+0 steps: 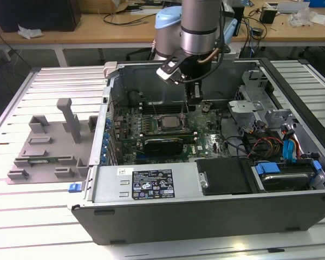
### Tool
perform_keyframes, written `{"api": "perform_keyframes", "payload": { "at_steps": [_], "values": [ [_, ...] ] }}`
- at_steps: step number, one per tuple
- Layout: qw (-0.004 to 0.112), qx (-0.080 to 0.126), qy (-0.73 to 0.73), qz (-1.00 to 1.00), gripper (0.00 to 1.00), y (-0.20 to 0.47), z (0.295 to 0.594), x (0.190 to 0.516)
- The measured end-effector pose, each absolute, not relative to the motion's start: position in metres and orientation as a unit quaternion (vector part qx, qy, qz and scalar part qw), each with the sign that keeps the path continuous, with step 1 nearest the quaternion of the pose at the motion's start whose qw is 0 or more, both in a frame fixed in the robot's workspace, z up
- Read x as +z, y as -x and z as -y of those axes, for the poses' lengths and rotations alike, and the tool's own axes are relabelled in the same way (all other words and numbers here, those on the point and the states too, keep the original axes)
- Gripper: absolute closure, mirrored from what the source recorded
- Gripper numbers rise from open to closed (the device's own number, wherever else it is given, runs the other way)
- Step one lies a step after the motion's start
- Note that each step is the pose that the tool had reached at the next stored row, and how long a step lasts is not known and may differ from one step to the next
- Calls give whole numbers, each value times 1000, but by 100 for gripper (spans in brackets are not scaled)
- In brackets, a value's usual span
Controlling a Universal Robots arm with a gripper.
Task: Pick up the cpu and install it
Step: 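Close the cpu cover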
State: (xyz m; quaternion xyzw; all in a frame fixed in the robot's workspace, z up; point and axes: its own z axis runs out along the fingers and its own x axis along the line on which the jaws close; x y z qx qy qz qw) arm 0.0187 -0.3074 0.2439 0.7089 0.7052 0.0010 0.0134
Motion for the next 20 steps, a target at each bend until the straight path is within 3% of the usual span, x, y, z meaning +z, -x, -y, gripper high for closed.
{"api": "perform_keyframes", "payload": {
  "at_steps": [20],
  "values": [
    [13,1,-709,-705,89,10,306,240]
  ]
}}
